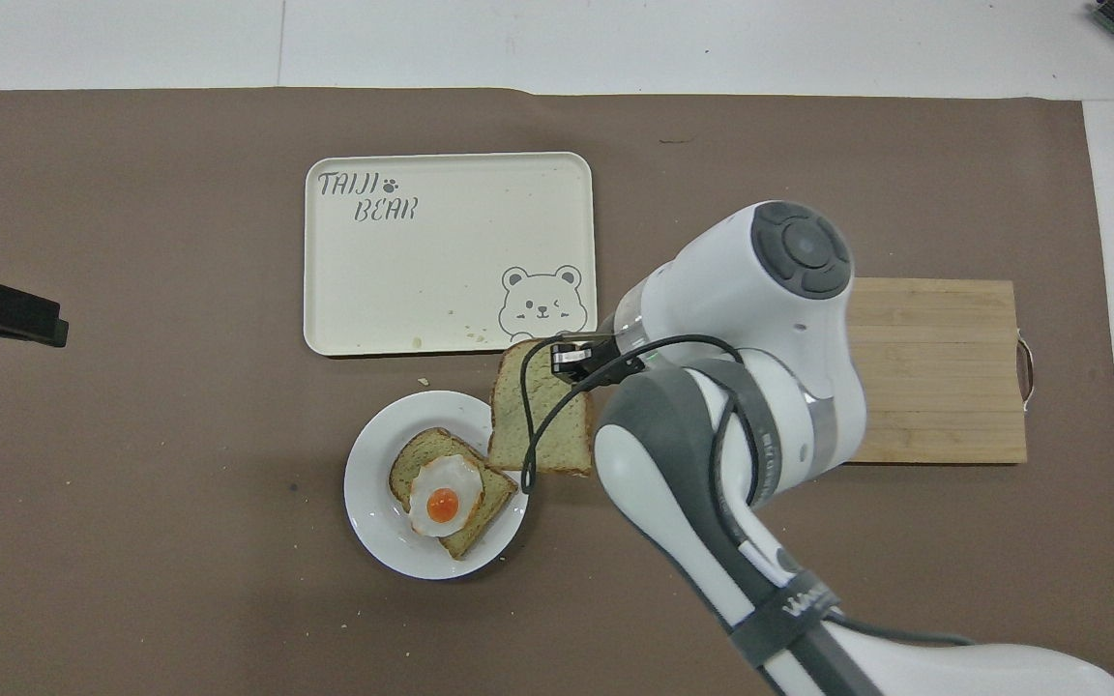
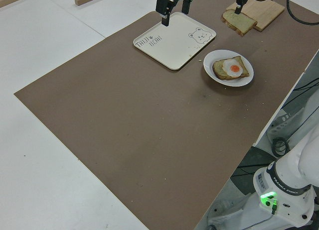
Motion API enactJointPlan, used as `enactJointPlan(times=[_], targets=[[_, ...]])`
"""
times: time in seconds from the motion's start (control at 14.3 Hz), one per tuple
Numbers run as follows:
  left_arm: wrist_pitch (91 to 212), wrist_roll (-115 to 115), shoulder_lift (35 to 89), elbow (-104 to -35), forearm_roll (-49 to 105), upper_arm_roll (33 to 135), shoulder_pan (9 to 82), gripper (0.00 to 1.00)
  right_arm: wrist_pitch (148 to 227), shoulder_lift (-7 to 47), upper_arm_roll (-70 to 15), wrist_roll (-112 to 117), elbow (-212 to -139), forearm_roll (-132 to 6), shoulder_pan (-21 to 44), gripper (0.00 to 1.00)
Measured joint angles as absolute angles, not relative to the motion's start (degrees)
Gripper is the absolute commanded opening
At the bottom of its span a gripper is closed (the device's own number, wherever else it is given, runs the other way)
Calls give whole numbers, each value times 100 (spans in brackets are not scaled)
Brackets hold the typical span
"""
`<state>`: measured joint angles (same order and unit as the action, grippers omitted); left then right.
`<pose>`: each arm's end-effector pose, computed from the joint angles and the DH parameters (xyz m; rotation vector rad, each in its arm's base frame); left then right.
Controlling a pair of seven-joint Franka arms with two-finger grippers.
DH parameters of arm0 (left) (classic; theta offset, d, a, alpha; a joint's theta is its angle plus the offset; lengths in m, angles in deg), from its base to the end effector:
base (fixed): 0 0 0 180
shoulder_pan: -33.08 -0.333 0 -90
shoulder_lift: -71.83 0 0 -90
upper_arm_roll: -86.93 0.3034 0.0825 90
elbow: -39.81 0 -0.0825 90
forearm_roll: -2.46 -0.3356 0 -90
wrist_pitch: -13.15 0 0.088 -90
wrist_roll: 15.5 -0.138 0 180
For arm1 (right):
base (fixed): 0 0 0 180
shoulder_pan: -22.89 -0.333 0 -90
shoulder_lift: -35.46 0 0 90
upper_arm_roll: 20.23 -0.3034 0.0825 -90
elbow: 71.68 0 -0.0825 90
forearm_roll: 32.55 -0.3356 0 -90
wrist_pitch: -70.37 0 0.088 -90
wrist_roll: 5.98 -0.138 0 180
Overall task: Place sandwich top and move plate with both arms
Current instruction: 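Carry the bread slice with the right gripper over the egg toast, then lower the bread onto the egg and open the right gripper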
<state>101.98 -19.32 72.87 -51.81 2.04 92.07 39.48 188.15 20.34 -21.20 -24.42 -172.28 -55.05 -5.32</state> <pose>0.4971 -0.0095 0.5763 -3.1331 0.1390 0.0482 0.5025 0.3154 0.4040 -2.7987 -0.0113 0.1569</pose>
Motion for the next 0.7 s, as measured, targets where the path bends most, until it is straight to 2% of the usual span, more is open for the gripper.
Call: enactJointPlan(times=[0.28,0.7], targets=[[10198,-1932,7287,-5181,204,9207,3948,100,19674,1551,-2121,-2785,-17231,-5627,-1265,0],[10198,-1932,7287,-5181,204,9207,3948,100,19911,1219,-2117,-2517,-17252,-5627,-1773,0]])
